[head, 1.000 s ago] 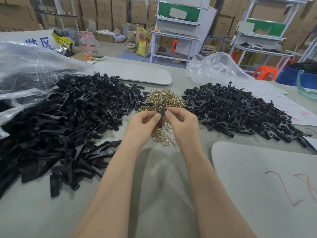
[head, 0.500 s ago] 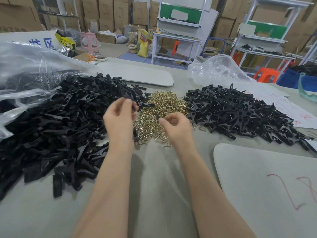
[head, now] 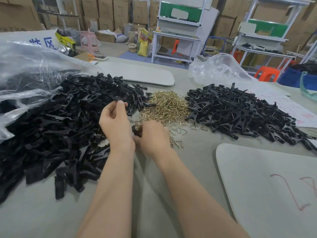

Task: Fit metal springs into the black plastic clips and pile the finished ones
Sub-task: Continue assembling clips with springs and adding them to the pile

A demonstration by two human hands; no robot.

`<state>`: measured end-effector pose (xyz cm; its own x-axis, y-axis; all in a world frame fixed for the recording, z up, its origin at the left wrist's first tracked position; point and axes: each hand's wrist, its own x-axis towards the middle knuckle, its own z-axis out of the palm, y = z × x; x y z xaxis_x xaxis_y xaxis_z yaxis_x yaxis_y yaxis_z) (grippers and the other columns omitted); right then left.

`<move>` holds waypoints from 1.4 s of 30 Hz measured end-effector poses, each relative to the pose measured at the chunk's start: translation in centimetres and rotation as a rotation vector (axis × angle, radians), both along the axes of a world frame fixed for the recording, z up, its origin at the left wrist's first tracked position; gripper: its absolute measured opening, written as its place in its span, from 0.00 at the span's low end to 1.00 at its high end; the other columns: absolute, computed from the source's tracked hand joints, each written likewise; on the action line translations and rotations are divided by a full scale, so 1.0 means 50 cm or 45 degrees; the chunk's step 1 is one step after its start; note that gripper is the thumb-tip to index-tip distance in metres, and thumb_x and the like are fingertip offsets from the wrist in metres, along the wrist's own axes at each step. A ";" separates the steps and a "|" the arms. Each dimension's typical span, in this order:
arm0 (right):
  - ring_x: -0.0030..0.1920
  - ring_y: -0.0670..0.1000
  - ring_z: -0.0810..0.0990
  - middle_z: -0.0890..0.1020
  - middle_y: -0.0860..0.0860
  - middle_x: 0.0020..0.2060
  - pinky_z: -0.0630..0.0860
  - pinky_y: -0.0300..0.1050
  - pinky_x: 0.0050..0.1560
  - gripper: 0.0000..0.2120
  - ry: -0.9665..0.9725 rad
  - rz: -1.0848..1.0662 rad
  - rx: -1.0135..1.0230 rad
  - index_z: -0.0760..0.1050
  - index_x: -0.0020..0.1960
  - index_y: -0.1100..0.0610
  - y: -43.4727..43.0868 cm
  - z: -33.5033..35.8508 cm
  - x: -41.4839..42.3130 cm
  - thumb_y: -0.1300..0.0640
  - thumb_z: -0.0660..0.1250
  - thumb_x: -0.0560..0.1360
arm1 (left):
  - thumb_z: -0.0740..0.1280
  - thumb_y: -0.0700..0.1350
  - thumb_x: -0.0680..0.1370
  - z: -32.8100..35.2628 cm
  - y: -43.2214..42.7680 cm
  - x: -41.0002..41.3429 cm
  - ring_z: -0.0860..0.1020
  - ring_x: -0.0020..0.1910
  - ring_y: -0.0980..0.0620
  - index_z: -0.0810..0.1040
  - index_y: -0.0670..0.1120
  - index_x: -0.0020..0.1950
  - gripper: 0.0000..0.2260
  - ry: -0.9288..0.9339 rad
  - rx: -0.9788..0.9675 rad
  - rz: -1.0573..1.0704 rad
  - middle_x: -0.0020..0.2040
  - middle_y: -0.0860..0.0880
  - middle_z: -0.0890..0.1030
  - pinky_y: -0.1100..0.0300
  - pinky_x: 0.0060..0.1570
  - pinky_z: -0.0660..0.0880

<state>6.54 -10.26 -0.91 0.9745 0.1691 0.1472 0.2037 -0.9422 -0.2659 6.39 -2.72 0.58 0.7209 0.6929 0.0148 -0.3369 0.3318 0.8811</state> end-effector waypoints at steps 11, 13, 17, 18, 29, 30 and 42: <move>0.33 0.41 0.76 0.82 0.45 0.33 0.73 0.36 0.41 0.05 0.139 0.038 1.521 0.77 0.48 0.54 -0.135 0.020 0.000 0.61 0.63 0.79 | 0.66 0.42 0.78 -0.026 -0.039 0.005 0.78 0.52 0.52 0.77 0.46 0.55 0.06 0.226 0.429 -0.594 0.51 0.48 0.81 0.58 0.55 0.75; 0.32 0.42 0.75 0.82 0.46 0.33 0.73 0.35 0.38 0.07 0.194 0.046 1.670 0.77 0.47 0.55 -0.144 0.008 -0.003 0.63 0.61 0.79 | 0.66 0.41 0.78 -0.029 -0.051 0.001 0.78 0.50 0.53 0.77 0.45 0.59 0.09 0.244 0.569 -0.735 0.51 0.49 0.80 0.61 0.54 0.74; 0.33 0.43 0.74 0.80 0.51 0.37 0.74 0.35 0.36 0.08 0.098 0.028 1.529 0.78 0.48 0.55 -0.139 0.001 -0.001 0.63 0.61 0.80 | 0.66 0.40 0.78 -0.031 -0.056 -0.004 0.77 0.44 0.58 0.78 0.50 0.49 0.05 0.223 0.619 -0.795 0.44 0.53 0.80 0.65 0.47 0.74; 0.33 0.43 0.74 0.80 0.51 0.38 0.75 0.35 0.36 0.08 0.065 0.019 1.483 0.78 0.48 0.54 -0.139 0.000 -0.001 0.63 0.61 0.80 | 0.67 0.40 0.78 -0.032 -0.054 -0.004 0.77 0.43 0.57 0.77 0.51 0.47 0.06 0.226 0.637 -0.795 0.44 0.52 0.80 0.65 0.46 0.74; 0.42 0.49 0.81 0.82 0.51 0.40 0.80 0.43 0.49 0.09 -0.086 -0.017 1.448 0.76 0.45 0.51 -0.143 -0.002 -0.003 0.64 0.65 0.77 | 0.69 0.41 0.77 -0.037 -0.054 -0.002 0.77 0.42 0.57 0.78 0.52 0.45 0.05 0.210 0.635 -0.839 0.44 0.50 0.81 0.65 0.44 0.73; 0.41 0.48 0.81 0.82 0.50 0.39 0.80 0.42 0.48 0.09 -0.085 -0.015 1.457 0.76 0.44 0.51 -0.143 -0.002 -0.003 0.64 0.66 0.77 | 0.69 0.42 0.76 -0.038 -0.052 -0.002 0.78 0.41 0.57 0.79 0.52 0.46 0.05 0.209 0.617 -0.845 0.43 0.50 0.81 0.65 0.44 0.74; 0.34 0.47 0.75 0.81 0.52 0.32 0.75 0.37 0.38 0.06 0.355 0.046 2.026 0.77 0.44 0.61 -0.153 0.021 -0.011 0.65 0.64 0.77 | 0.67 0.41 0.78 -0.026 -0.050 -0.008 0.76 0.30 0.61 0.78 0.47 0.50 0.03 0.101 0.234 -0.948 0.30 0.56 0.79 0.67 0.34 0.76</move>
<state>5.98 -17.89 0.15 0.9987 0.0480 0.0149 -0.0010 0.3141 -0.9494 6.00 -5.23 -0.69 0.9998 0.0163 0.0113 -0.0156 0.2923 0.9562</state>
